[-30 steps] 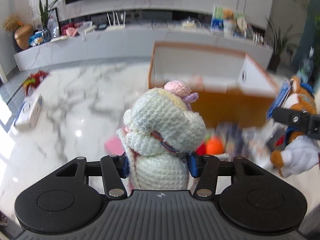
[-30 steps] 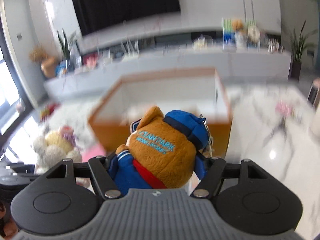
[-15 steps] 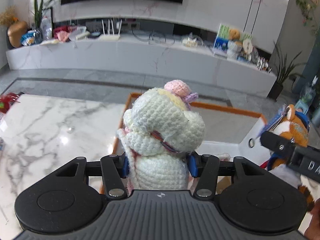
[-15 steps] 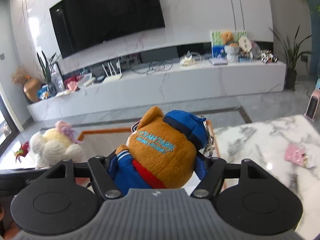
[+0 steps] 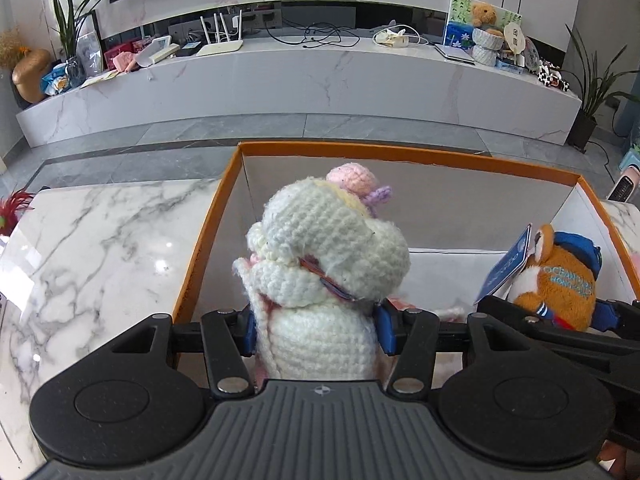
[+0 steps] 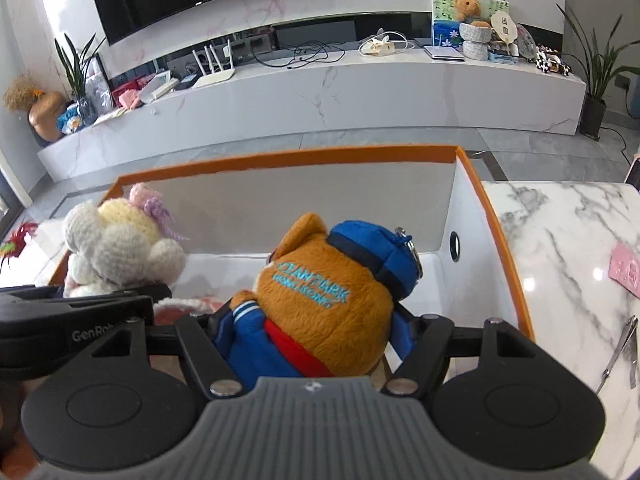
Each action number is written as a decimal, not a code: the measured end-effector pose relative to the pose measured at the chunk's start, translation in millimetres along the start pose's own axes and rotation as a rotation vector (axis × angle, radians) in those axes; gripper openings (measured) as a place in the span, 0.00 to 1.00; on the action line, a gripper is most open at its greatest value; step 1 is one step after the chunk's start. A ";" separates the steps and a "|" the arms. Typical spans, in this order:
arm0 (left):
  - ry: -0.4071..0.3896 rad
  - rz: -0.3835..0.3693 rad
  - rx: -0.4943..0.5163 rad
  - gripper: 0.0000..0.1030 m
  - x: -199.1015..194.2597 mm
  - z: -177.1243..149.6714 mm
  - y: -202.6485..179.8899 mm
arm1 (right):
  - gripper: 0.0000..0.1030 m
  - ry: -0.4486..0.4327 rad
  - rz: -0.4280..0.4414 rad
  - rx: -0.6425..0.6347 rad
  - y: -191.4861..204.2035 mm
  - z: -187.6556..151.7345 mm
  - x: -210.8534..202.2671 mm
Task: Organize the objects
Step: 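Lift and carry the bunny and bear over the orange box with both grippers, then open both grippers to drop the bunny and bear into the orange box, then move the left gripper to the pink wallet while the right withdraws from the box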
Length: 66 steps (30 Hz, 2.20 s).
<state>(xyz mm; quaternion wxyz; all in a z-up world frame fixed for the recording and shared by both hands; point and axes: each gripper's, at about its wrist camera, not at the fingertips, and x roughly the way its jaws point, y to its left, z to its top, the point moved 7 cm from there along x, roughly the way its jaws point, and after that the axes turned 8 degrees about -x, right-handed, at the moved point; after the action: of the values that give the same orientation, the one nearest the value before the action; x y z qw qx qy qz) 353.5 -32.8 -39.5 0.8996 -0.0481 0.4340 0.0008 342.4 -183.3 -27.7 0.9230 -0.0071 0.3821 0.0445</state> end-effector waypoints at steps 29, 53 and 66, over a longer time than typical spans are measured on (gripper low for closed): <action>0.004 0.057 0.065 0.63 0.7 -4.2 -10.4 | 0.77 0.082 -0.084 -0.052 -2.1 -10.4 7.6; -0.117 0.051 0.030 0.70 -39.5 14.7 -4.7 | 0.98 -0.036 -0.103 -0.145 15.1 4.8 -29.3; -0.151 0.033 0.038 0.70 -103.4 -0.1 37.6 | 0.98 -0.074 -0.044 -0.153 28.5 -11.9 -93.0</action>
<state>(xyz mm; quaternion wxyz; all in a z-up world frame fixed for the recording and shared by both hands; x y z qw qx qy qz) 287.4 8.8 38.0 0.9303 -0.0235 0.3658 0.0111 266.0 -162.6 30.2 0.9340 -0.0844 0.3429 0.0537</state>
